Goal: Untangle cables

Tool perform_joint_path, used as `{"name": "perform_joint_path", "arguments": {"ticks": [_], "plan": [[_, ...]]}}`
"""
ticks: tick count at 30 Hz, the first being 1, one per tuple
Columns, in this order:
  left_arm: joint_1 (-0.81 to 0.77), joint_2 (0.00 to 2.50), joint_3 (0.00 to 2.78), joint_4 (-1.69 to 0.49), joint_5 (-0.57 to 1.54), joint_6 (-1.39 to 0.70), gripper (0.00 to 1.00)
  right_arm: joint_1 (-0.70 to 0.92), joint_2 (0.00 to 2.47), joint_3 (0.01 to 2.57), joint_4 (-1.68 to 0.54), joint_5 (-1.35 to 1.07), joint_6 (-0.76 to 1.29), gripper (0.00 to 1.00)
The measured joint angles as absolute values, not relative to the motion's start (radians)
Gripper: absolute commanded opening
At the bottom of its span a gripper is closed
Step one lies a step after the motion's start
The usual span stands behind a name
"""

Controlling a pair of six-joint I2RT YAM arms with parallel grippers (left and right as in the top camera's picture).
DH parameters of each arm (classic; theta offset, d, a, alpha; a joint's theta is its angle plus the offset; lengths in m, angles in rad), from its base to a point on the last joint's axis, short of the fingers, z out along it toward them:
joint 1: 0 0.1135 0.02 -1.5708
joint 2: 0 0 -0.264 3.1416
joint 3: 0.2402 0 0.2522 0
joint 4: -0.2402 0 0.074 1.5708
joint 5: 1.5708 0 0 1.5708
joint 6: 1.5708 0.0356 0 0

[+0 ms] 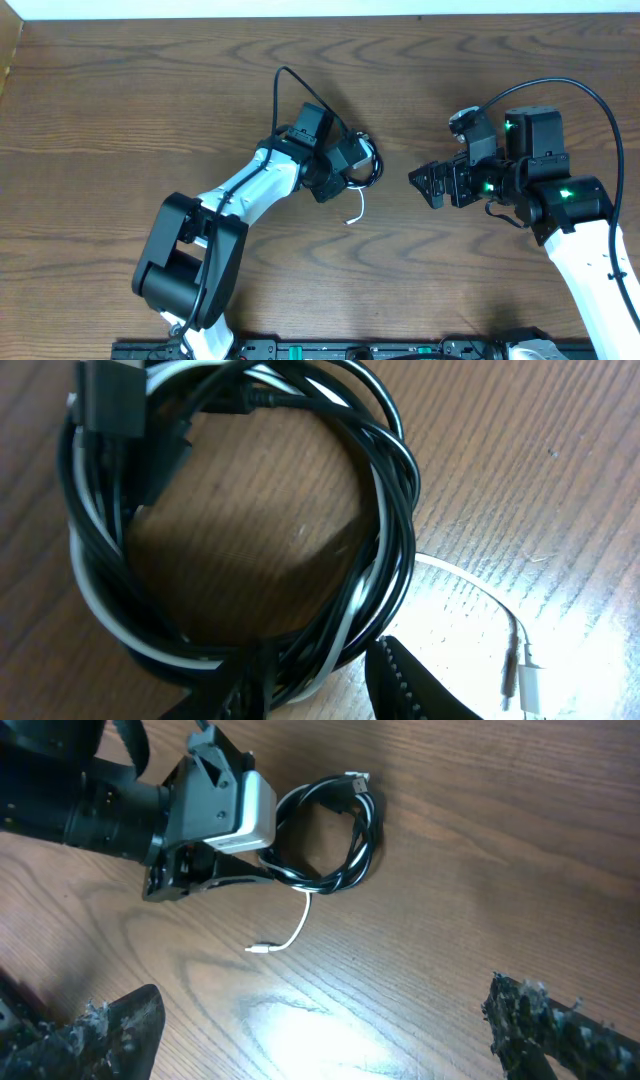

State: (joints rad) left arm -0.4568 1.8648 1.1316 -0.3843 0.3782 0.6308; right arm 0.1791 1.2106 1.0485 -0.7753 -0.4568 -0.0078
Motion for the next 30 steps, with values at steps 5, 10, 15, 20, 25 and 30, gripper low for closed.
{"name": "perform_joint_path", "arguments": {"ticks": [5, 10, 15, 20, 25, 30], "plan": [[-0.456, 1.912, 1.132, -0.376, 0.367, 0.644, 0.21, 0.179, 1.211, 1.048, -0.777, -0.456, -0.008, 0.99], [-0.459, 1.911, 1.132, -0.369, 0.367, 0.654, 0.08, 0.179, 1.211, 1.048, -0.776, -0.457, -0.008, 0.99], [-0.458, 1.847, 1.13, -0.382, 0.398, 0.612, 0.07, 0.179, 1.211, 1.048, -0.758, -0.456, -0.002, 0.98], [-0.459, 1.682, 1.13, -0.382, 0.445, 0.491, 0.08, 0.179, 1.216, 1.048, -0.724, -0.457, 0.061, 0.93], [-0.459, 1.571, 1.13, -0.374, 0.458, 0.281, 0.08, 0.179, 1.268, 1.048, -0.635, -0.457, 0.226, 0.86], [-0.459, 1.531, 1.13, -0.357, 0.466, 0.096, 0.07, 0.187, 1.349, 1.048, -0.579, -0.457, 0.401, 0.82]]}}
